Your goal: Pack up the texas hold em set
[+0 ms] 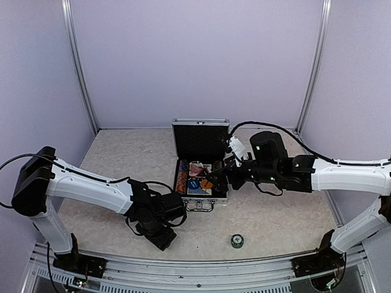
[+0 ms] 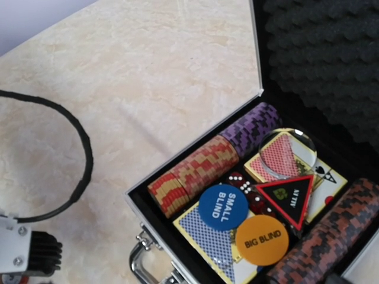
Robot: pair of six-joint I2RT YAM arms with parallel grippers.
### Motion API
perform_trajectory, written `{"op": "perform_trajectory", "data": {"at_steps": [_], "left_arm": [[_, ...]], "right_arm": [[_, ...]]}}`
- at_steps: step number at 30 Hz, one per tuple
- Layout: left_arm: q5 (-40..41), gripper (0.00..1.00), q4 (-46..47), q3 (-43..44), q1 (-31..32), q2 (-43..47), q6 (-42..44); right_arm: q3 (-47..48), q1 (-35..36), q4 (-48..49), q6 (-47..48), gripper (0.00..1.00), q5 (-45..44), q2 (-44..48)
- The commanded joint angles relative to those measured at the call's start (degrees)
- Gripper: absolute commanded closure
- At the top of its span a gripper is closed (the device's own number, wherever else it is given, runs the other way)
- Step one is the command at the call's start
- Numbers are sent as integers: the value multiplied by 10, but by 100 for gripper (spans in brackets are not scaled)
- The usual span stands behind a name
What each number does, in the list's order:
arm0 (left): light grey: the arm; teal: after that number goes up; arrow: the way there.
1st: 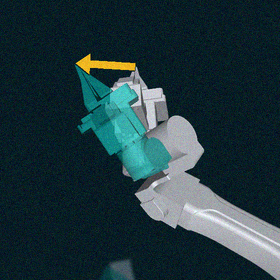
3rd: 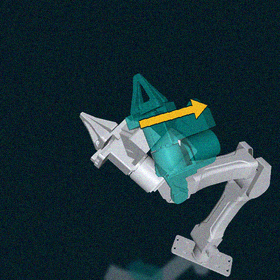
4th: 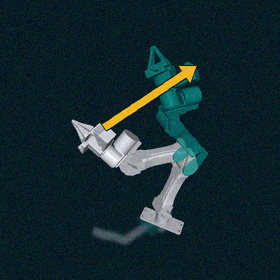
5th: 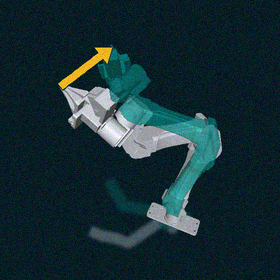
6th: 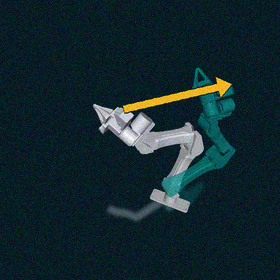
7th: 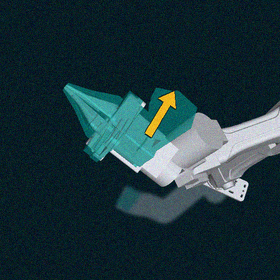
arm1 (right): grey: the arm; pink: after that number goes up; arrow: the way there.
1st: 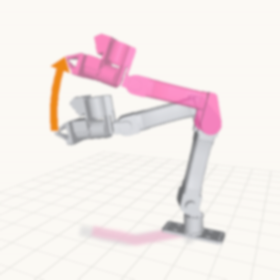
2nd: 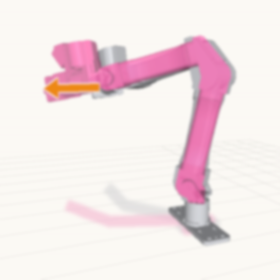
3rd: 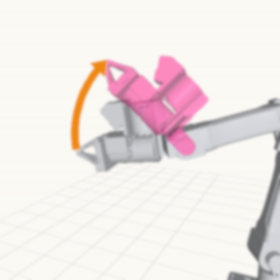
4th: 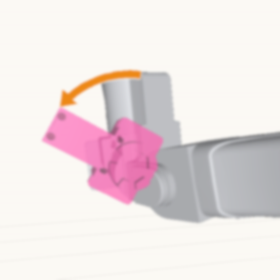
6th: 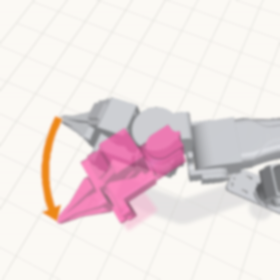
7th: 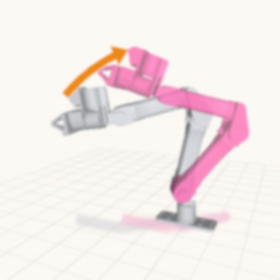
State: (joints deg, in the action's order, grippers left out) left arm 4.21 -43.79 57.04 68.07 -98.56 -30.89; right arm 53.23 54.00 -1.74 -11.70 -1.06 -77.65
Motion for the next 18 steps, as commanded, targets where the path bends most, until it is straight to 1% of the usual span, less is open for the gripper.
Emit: {"op": "perform_trajectory", "data": {"at_steps": [1,5,7,18], "left_arm": [[-2,32,-13,3,3,-16,5],[-7,36,3,7,3,-21,6],[-9,40,7,8,3,-23,7],[-7,55,11,-2,-1,-22,5]], "right_arm": [[-8,5,16,-4,0,9,16],[-6,6,16,-6,0,10,14],[-4,6,15,-8,0,26,12],[2,8,9,-9,0,29,13]]}}
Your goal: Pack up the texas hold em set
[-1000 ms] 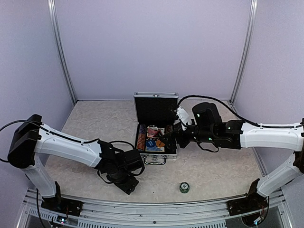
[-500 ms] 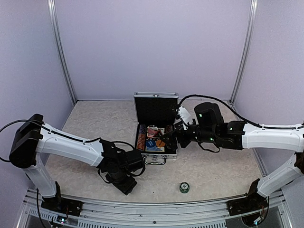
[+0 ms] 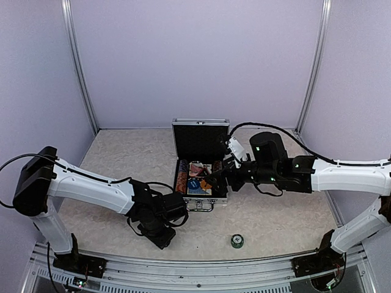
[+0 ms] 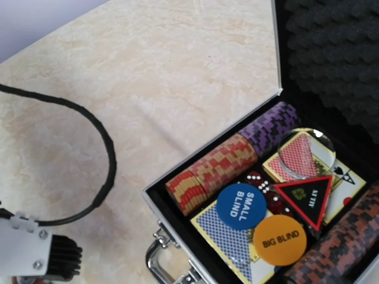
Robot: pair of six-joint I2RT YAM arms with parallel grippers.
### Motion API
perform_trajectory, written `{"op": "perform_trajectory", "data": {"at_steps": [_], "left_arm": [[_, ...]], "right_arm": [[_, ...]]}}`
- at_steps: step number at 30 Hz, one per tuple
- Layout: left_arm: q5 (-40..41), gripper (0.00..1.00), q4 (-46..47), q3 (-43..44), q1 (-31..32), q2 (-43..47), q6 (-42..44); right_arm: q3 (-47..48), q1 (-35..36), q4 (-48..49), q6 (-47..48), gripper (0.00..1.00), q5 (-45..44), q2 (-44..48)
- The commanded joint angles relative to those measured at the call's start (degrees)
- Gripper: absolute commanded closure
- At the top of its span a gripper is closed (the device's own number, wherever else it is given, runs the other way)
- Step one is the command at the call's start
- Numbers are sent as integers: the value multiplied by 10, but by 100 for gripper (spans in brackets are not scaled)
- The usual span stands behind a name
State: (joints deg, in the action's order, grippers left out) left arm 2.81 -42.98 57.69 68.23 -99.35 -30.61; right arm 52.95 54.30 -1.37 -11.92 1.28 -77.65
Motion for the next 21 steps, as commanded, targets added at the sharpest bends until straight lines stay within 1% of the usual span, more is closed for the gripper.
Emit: {"op": "perform_trajectory", "data": {"at_steps": [1,11,16,21], "left_arm": [[8,57,4,-10,-3,-13,1],[13,71,10,-15,-9,-9,0],[20,72,7,-7,-9,-3,-1],[35,72,-10,11,-9,4,-2]], "right_arm": [[5,6,6,-8,0,8,12],[12,15,2,-18,0,33,2],[20,16,-11,-42,0,77,-13],[9,15,3,-74,0,129,-11]]}}
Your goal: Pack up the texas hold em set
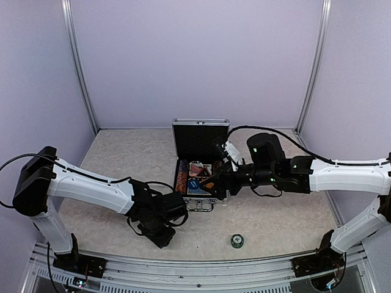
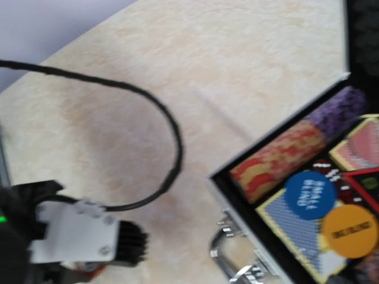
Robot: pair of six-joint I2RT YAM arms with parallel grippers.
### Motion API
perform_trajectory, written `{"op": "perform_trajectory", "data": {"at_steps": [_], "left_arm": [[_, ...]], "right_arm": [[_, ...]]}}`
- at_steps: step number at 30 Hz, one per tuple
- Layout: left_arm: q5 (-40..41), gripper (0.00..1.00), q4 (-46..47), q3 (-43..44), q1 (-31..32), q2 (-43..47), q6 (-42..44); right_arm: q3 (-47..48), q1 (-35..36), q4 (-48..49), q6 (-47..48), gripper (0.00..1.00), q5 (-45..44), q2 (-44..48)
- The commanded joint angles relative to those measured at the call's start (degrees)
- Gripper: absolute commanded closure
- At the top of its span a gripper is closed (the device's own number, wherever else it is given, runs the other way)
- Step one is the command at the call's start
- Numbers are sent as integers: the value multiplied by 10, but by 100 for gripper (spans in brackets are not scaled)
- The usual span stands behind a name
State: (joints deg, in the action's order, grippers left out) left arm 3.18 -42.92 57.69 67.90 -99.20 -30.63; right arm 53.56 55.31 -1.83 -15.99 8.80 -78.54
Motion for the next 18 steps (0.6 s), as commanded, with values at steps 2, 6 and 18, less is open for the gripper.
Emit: {"op": "perform_trajectory", "data": {"at_steps": [2,6,18], "left_arm": [[32,72,-16,19,-6,7,-1],[37,73,-28,35,-3,11,-1],[54,73,-68,85,7,30,-3]], "right_arm": [[-2,5,16,-47,0,75,1],[-10,5,28,-74,0,108,0],[-85,-35,119,-191,1,216,-18]]}}
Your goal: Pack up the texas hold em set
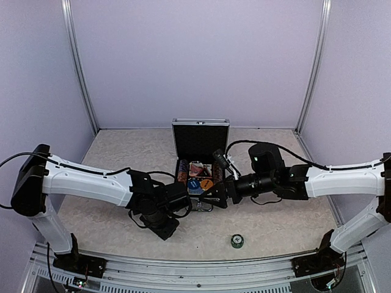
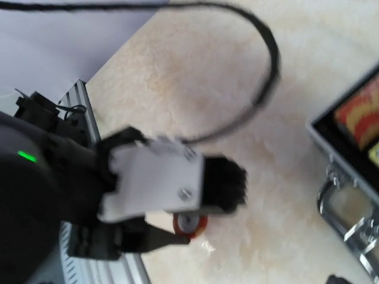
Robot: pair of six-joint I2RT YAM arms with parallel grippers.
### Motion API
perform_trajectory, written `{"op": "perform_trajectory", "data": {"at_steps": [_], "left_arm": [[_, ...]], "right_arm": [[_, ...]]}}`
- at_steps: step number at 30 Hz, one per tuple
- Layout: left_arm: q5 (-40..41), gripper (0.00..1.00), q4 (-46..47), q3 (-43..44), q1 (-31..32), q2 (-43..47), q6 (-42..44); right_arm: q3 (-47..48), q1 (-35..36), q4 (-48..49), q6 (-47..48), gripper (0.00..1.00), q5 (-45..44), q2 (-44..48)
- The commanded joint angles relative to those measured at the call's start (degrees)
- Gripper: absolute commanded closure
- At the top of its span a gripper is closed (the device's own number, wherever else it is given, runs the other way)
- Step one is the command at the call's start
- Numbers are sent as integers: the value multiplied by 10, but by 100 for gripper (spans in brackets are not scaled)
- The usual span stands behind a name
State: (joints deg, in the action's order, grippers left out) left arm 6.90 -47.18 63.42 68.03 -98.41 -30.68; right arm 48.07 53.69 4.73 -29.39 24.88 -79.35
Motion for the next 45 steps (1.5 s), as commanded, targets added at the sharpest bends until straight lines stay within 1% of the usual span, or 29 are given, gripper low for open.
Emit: {"op": "perform_trajectory", "data": {"at_steps": [1,6,12,15,20,34,38,45], "left_arm": [[18,73,-29,33,6,24,-3],[22,73,-48,61,13,27,-1],[27,73,-67,93,21,26,2],[28,73,-71,102,22,26,4],[29,73,-76,112,24,26,6],[27,73,-78,124,26,32,6],[27,73,-80,127,26,32,5],[28,73,-81,130,27,32,4]], "right_arm": [[-37,-22,63,-68,1,66,-12],[-70,-36,132,-135,4,106,-39],[-101,-45,262,-237,9,163,-95],[-102,-46,316,-284,11,179,-122],[-86,-46,369,-333,17,195,-163],[-70,-45,463,-403,22,206,-255],[-70,-41,500,-425,23,211,-280],[-42,-23,532,-443,23,228,-324]]}}
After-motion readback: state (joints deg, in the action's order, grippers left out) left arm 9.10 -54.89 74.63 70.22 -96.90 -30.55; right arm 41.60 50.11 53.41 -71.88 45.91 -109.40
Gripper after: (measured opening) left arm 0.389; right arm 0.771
